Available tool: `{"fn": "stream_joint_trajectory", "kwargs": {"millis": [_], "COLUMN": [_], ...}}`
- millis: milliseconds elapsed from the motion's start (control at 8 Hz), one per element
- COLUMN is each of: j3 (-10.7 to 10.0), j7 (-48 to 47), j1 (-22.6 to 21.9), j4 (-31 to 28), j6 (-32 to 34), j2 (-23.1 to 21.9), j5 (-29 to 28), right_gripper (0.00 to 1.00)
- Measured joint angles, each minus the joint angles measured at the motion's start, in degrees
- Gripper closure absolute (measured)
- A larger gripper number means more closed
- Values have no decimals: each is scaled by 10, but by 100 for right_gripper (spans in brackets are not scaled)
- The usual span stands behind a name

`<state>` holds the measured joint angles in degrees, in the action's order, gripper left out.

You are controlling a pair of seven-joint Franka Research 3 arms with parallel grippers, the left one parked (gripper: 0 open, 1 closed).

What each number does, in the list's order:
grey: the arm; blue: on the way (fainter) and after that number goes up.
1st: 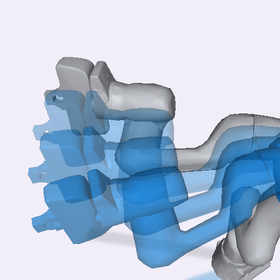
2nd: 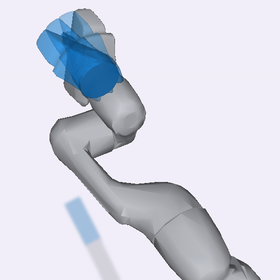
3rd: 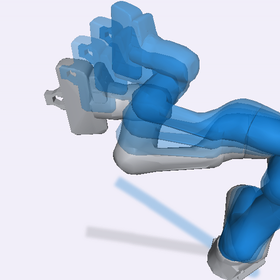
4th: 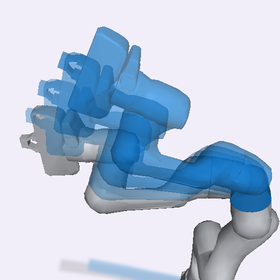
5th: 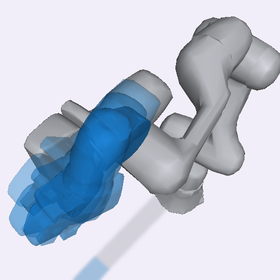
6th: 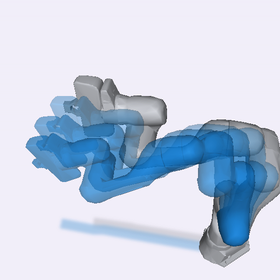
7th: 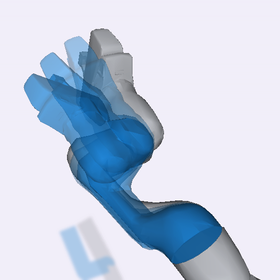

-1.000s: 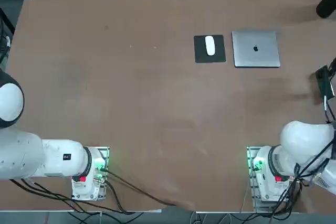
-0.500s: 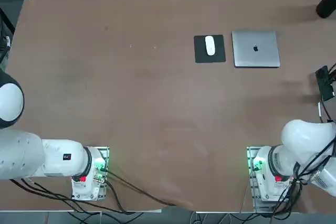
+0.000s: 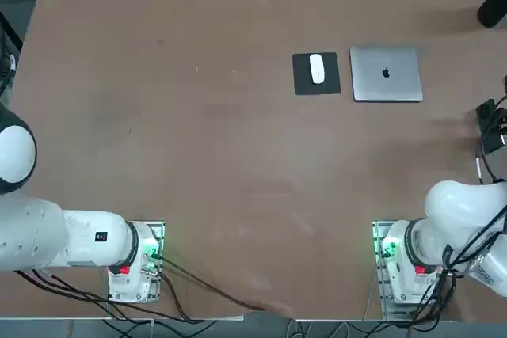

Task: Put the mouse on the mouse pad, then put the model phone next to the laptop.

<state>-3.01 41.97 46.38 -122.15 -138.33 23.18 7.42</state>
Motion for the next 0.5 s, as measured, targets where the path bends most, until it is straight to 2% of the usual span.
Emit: {"fn": "stream_joint_trajectory", "kwargs": {"millis": [250,375,500], "j3": [6,9,12], "j7": [0,0,2], "j1": [0,-2,-7], "j4": [2,4,7], "j6": [-5,-5,-6], "j2": [3,2,2], "j5": [0,0,1], "right_gripper": [48,63,67]}}
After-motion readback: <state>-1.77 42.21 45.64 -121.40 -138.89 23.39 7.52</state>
